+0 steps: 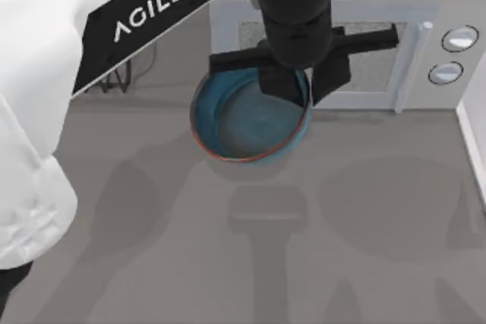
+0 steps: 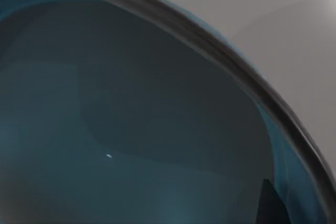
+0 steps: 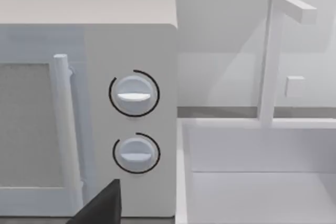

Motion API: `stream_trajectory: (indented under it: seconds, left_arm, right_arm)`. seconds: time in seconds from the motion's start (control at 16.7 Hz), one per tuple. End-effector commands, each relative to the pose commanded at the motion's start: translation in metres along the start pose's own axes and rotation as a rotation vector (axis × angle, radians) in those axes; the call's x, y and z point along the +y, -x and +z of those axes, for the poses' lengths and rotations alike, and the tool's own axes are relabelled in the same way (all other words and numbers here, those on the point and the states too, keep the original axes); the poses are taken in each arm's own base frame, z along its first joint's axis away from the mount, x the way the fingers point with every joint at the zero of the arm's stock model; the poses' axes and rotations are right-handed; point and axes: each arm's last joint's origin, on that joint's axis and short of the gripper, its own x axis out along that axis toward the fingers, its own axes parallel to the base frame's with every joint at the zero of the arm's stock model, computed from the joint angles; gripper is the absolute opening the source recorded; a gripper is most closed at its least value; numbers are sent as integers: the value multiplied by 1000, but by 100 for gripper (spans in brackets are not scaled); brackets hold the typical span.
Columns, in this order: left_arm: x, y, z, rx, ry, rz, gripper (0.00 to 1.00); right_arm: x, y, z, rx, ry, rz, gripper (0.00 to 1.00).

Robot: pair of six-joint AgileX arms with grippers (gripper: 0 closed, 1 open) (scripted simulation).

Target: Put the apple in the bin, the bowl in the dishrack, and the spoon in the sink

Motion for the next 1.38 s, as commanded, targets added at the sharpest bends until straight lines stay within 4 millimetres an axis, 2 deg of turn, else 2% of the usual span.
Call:
stream_trajectory:
  seconds: [0.18,0.36,0.54,0.66,0.78,0.96,1.08,1.2,1.38]
  left_arm:
    - [57,48,25,-167,10,-123,0]
    - [126,101,33,-407,5,-215,0]
    - [196,149,16,-698,-19,-237,0]
    - [235,173,-7,-895,-46,-204,0]
    - [266,193,-36,-1082,-80,-139,0]
    - [295,205,-80,-1295,-128,-12,0]
    - [305,207,-100,-1380,-151,64,0]
    - [310,207,-110,-1422,-164,109,0]
    - [311,207,-112,-1428,-166,115,0]
  right_arm:
    - [0,0,0,0,0,0,100]
    - [0,0,0,0,0,0,100]
    - [0,0,0,0,0,0,100]
    - [0,0,0,0,0,0,100]
    - [0,0,0,0,0,0,100]
    - [0,0,0,0,0,0,100]
    - [0,0,0,0,0,0,100]
    - [0,0,0,0,0,0,100]
    - [0,0,0,0,0,0,100]
